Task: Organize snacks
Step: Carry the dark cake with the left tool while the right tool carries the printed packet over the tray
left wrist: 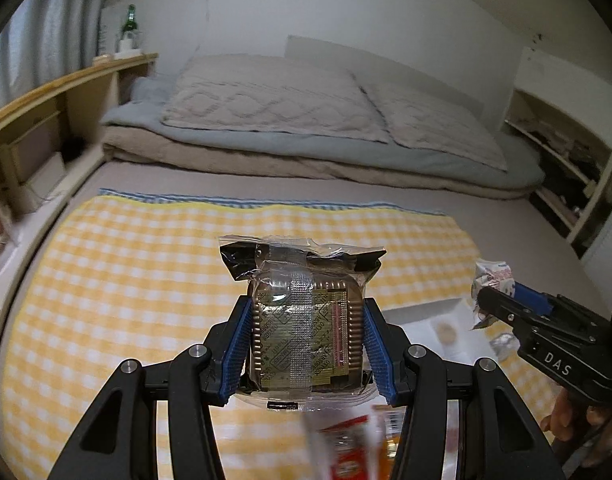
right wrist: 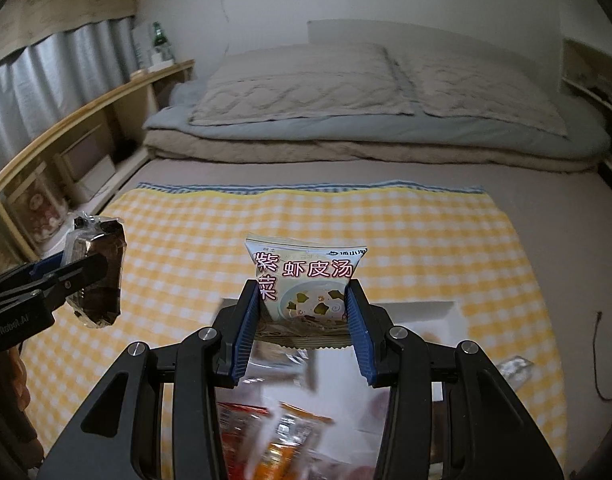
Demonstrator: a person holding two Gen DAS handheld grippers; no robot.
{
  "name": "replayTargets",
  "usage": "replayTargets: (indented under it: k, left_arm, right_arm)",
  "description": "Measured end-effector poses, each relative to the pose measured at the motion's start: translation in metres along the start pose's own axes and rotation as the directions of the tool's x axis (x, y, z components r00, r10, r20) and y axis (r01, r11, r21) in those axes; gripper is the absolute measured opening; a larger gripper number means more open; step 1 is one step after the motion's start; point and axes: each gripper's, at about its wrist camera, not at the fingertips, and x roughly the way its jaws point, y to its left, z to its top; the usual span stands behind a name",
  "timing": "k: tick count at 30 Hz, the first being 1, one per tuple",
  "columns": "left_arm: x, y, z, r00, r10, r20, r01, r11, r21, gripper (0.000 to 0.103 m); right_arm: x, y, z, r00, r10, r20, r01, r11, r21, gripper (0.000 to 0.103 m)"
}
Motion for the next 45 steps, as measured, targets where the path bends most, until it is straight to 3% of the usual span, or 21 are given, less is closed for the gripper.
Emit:
replayTargets:
  k: [11, 23, 32, 40, 45]
  left_arm:
    - [0.077, -0.051, -0.003, 0.989, -0.121, -0.084, 0.122, 0.993, 0.004, 0.052]
    - [0.175, -0.067, -0.003, 0.95, -0.244, -0.195, 0.231, 0.969, -0.088, 0.052]
    - [0.258, -0.06, -0.003, 0.909, -0.333, -0.251, 0.273, 0.93, -0.246, 0.052]
    - [0.322, -0.069, 0.0, 0.905, -0.288, -0.312, 0.233, 0.951, -0.201, 0.052]
    - [0.329, -0.057, 0.0, 0.929, -0.204, -0.309, 0.158, 0.973, -0.168, 0.052]
  right_arm:
    - [-0.001, -0.069, -0.02, 0.995, -0.084, -0.048, 0.087, 0.994, 0.072, 0.043]
    - [0.019, -0.124, -0.032, 0.988, -0.117, -0.104, 0.134, 0.976, 0.172, 0.043]
    - [0.037, -0.14, -0.037, 0.983, -0.126, -0.133, 0.15, 0.971, 0.186, 0.043]
    - [0.056, -0.142, -0.034, 0.98, -0.119, -0.16, 0.148, 0.972, 0.184, 0.043]
    - [0.068, -0.134, -0.032, 0.98, -0.098, -0.175, 0.128, 0.978, 0.166, 0.043]
